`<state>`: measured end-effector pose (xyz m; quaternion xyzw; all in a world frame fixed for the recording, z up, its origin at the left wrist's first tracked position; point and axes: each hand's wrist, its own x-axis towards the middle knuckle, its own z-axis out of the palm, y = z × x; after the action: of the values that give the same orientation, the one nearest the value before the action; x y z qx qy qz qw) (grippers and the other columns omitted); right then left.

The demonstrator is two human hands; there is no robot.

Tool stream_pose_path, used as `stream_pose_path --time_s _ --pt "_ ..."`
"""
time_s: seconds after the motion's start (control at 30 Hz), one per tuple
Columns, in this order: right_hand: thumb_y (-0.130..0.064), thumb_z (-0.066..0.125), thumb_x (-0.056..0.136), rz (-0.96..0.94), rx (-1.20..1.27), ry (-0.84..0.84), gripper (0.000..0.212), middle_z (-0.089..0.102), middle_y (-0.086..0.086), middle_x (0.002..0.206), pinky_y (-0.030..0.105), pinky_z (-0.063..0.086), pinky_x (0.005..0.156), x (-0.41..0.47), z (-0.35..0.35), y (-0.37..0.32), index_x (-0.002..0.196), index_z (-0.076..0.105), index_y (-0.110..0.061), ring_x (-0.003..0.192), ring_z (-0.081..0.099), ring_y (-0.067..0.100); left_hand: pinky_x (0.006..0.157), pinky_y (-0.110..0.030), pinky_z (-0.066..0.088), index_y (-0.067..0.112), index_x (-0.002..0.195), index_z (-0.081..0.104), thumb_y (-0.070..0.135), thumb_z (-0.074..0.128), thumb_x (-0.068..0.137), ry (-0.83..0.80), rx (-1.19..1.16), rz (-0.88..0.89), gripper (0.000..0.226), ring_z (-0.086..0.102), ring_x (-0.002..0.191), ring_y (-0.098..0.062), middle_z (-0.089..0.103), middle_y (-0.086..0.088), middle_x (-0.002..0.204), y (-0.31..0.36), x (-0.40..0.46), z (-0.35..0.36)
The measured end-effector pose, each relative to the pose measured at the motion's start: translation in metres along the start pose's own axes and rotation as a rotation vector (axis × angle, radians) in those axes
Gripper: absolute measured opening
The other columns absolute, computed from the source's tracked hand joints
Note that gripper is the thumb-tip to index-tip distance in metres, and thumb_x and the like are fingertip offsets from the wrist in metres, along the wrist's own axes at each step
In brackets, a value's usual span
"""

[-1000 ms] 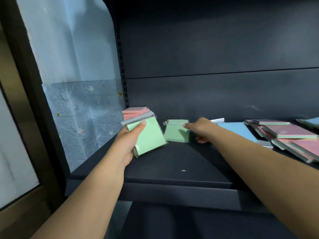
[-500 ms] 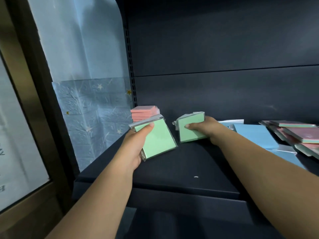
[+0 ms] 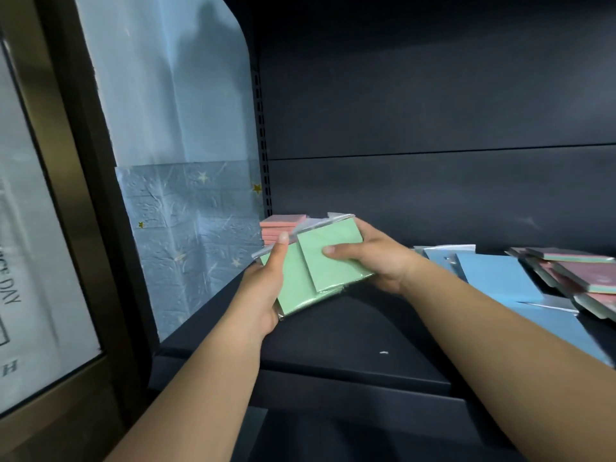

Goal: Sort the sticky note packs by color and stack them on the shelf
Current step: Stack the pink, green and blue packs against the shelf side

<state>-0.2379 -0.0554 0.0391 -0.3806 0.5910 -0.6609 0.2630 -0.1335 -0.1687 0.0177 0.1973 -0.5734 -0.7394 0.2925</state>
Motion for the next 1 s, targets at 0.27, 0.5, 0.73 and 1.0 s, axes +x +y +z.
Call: stream_pose_path --time_s 0.27,0.5,0.73,1.0 --pt "-0.015 0.067 0.084 0.012 -0.230 -0.039 0.064 0.061 -0.001 0.118 0.025 0.046 0.093 0.002 0.017 0.012 0.138 0.034 -0.021 0.108 0.058 0.015 0.056 -0.025 0.055 0.022 0.089 0.064 0.052 0.053 0.085 -0.121 0.054 0.023 0.032 0.071 0.063 -0.012 0.073 0.001 0.069 -0.002 0.001 -0.003" --pt "-0.026 0.071 0.081 0.092 -0.178 -0.100 0.086 0.049 0.000 0.139 0.035 0.043 0.103 0.006 0.022 0.018 0.148 0.016 -0.025 0.118 0.056 0.017 0.058 -0.026 0.055 0.022 0.091 0.066 0.037 0.057 0.088 -0.159 -0.014 0.014 0.018 0.072 0.070 -0.015 0.075 -0.001 0.076 -0.003 0.000 -0.003" --pt "-0.022 0.064 0.086 -0.095 -0.119 0.108 0.014 0.073 0.005 0.084 0.038 0.050 0.093 -0.002 0.007 -0.002 0.081 0.074 -0.014 0.083 0.066 0.020 0.071 -0.028 0.053 0.015 0.117 0.059 0.028 0.062 0.084 -0.191 0.098 0.126 0.035 0.067 0.087 -0.015 0.070 -0.004 0.102 -0.007 -0.002 0.000" --pt "-0.012 0.065 0.084 -0.060 -0.117 0.022 0.017 0.067 0.007 0.083 0.026 0.052 0.077 -0.009 0.010 -0.008 0.096 0.066 0.000 0.075 0.063 0.018 0.072 -0.024 0.054 0.017 0.127 0.054 0.023 0.063 0.084 -0.229 0.159 0.209 0.043 0.067 0.086 -0.011 0.069 0.001 0.100 -0.009 -0.003 -0.001"
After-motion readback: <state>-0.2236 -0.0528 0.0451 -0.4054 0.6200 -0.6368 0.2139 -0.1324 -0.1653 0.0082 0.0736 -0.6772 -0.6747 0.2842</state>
